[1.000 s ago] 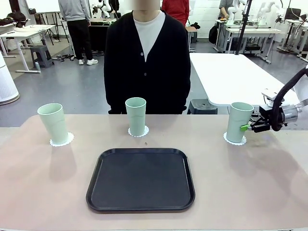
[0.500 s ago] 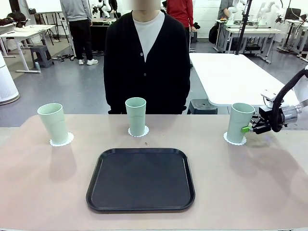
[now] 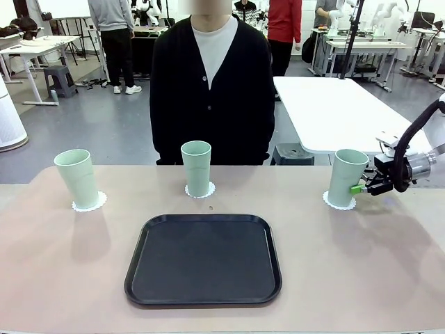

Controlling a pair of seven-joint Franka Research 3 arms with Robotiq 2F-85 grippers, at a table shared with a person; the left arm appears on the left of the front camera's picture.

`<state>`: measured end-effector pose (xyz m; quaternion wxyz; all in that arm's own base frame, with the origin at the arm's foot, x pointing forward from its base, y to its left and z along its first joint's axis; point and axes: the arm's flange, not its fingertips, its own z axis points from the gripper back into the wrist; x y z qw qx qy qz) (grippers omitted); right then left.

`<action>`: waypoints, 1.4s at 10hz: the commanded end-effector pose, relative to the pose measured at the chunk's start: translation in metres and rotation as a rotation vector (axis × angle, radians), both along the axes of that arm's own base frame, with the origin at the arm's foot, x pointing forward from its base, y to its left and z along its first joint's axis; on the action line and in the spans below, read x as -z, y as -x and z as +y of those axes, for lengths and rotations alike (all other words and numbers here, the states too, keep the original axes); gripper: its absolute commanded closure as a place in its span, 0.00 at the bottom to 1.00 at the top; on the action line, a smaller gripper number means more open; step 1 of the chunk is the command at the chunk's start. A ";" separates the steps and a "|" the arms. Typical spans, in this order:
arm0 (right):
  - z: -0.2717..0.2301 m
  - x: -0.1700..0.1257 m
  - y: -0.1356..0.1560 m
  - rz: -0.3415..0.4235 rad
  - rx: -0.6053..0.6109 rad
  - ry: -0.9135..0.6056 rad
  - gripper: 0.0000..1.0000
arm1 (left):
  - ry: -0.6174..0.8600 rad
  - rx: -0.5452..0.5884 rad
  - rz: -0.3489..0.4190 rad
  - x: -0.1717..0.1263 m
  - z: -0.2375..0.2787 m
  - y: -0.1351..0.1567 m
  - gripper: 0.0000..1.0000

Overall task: Place coasters on the table and set cups on them.
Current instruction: Take one Reusable plastic cup from the Flat Tray and place it on a coaster set by the human.

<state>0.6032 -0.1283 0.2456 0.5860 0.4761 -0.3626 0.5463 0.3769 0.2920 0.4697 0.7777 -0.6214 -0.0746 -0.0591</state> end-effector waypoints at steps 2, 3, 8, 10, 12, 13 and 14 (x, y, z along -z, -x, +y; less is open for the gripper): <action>-0.006 -0.004 -0.009 0.027 -0.018 0.061 0.00 | 0.001 -0.010 0.002 -0.002 0.001 0.000 0.00; -0.008 -0.005 -0.009 0.029 -0.017 0.071 0.00 | 0.001 -0.010 0.002 -0.002 0.001 0.000 0.00; -0.023 -0.010 -0.012 0.036 0.005 0.097 0.00 | 0.001 -0.010 0.002 -0.002 0.001 0.000 0.00; -0.036 -0.016 -0.011 0.039 0.029 0.124 0.00 | 0.001 -0.010 0.002 -0.002 0.001 0.000 0.00; -0.056 -0.037 0.008 0.098 0.167 0.384 0.00 | 0.001 -0.010 0.002 -0.002 0.001 0.000 0.00; -0.067 -0.066 0.024 0.165 0.294 0.595 0.00 | 0.001 -0.010 0.002 -0.002 0.001 0.000 0.00; -0.064 -0.108 0.043 0.200 0.452 0.669 0.00 | 0.001 -0.010 0.002 -0.002 0.001 0.000 0.00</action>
